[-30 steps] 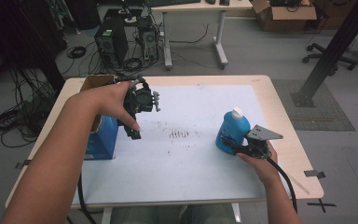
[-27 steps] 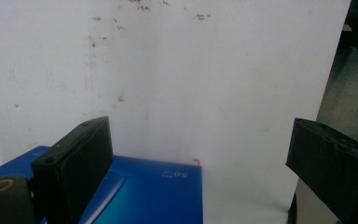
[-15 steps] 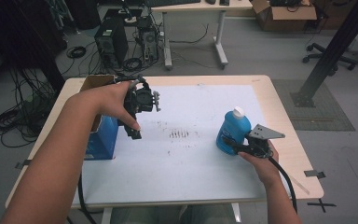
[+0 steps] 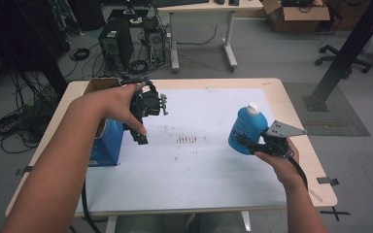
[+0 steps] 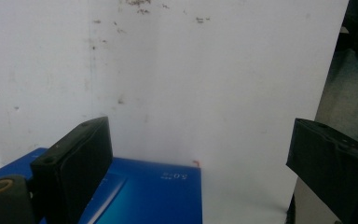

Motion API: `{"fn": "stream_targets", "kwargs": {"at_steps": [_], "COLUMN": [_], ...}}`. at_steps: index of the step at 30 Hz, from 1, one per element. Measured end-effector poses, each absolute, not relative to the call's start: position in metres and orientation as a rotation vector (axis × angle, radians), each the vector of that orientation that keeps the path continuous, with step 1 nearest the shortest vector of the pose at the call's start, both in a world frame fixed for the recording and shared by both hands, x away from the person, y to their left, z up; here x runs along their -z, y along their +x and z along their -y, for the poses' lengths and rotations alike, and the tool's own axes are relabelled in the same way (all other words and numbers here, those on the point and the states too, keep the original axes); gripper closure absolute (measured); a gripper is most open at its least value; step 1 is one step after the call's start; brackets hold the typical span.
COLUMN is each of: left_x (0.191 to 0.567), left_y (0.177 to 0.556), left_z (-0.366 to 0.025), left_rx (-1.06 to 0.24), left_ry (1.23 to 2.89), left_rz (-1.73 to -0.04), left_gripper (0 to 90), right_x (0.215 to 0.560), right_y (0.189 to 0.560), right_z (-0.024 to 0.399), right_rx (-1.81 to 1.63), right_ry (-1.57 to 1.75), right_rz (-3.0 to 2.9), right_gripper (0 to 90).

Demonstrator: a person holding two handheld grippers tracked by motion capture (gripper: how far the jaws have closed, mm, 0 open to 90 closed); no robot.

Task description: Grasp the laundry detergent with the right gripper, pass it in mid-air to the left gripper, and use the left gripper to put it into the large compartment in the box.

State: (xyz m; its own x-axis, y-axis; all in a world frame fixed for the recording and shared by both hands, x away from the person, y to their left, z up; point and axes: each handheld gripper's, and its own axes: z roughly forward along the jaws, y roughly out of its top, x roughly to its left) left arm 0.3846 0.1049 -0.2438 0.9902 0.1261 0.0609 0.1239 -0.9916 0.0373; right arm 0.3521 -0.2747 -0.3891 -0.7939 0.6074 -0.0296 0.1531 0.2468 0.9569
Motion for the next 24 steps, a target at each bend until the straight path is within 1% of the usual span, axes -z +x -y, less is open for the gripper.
{"fn": "stream_targets", "kwargs": {"at_steps": [14, 19, 24], "left_x": [0.235, 0.231, 0.224], "left_y": [0.381, 0.38, 0.377], "left_z": [-0.102, -0.098, -0.094], "left_rx": [-0.083, -0.083, -0.077], "left_ry": [3.084, 3.081, 3.07], "left_rz": [-0.186, -0.169, -0.154], "left_gripper": [6.3, 6.3, 6.2], "right_x": [0.342, 0.33, 0.326], "right_y": [0.348, 0.346, 0.346], "right_z": [0.273, 0.273, 0.273], "right_rx": [-1.625, -1.615, -1.631], "right_ry": [0.542, 0.474, 0.429], "right_rz": [-2.195, -2.266, -2.307], "right_gripper": [45.6, 45.5, 45.5]}}
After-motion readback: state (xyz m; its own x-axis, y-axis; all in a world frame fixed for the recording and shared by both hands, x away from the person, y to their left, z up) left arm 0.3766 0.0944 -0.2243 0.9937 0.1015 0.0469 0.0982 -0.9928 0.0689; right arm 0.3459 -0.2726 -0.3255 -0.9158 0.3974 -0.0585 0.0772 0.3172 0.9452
